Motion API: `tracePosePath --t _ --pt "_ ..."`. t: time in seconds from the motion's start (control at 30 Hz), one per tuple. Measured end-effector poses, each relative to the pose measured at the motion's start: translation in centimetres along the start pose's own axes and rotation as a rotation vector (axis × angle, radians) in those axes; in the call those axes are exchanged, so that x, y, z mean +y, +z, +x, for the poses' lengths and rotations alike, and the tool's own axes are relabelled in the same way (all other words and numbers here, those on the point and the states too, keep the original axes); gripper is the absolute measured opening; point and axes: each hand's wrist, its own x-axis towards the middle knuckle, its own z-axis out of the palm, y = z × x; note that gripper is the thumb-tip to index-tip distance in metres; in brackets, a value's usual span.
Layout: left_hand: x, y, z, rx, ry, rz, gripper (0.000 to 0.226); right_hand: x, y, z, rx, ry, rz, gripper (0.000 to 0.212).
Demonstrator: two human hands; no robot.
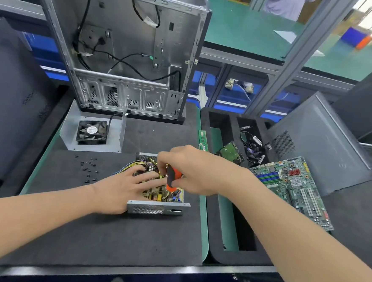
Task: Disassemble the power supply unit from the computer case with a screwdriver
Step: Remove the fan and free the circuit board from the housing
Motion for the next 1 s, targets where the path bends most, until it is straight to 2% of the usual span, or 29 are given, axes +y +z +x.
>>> tracePosePath --t 0.07,0.17,0.23,0.3,0.37,0.5,0.53,0.6,0.67,0.73,0.77,0.83,0.9,1.0 --pt "0.0 0.2 0.0 -0.017 -0.006 0.008 0.069 0.0 -0.1 -0.1 -0.027 -0.031 0.020 0.031" --pt "0.0 0.0 -0.1 -0.003 0.008 -0.023 0.066 -0.6 0.5 -0.1 0.076 0.042 -0.156 0.021" --pt "0.0 -0.2 -0.1 0.024 0.014 -0.043 0.066 -1.1 0.8 0.2 0.165 0.241 -0.388 0.051" --pt "0.0 0.1 0.0 0.035 0.013 -0.030 0.074 -1.6 1.0 0.9 0.224 0.335 -0.510 0.063" --pt "0.1 0.4 -0.1 0.044 0.020 -0.019 0.074 -1.4 1.2 1.4 0.230 0.294 -0.442 0.053" --pt "-0.1 -0.1 0.0 0.050 0.030 0.008 0.065 -0.4 0.0 0.9 0.021 0.045 -0.167 0.012" --pt "-0.1 -0.1 0.0 0.058 0.027 0.009 0.066 -0.3 -0.4 0.7 -0.020 -0.008 -0.137 0.015" --pt "0.0 0.1 0.0 0.083 0.022 0.009 0.068 -0.3 -0.9 0.5 -0.069 -0.067 -0.100 0.033" --pt "0.0 0.1 -0.1 0.098 0.025 -0.003 0.067 -0.4 -0.6 0.3 -0.069 -0.064 -0.072 0.037" --pt "0.0 -0.1 -0.1 0.087 0.024 -0.013 0.065 -0.8 0.3 0.4 0.046 0.024 -0.170 0.022" --pt "0.0 -0.2 0.0 0.080 0.021 -0.020 0.066 -1.0 0.7 0.6 0.106 0.092 -0.278 0.024" --pt "0.0 0.0 0.0 0.061 0.011 -0.038 0.070 -1.4 1.1 1.0 0.151 0.194 -0.439 0.044" --pt "0.0 0.0 0.0 0.055 -0.001 -0.034 0.075 -1.2 1.3 1.3 0.157 0.183 -0.408 0.037" --pt "0.0 -0.1 0.0 0.033 0.000 0.001 0.072 -0.6 0.6 1.1 0.055 0.023 -0.190 0.016"
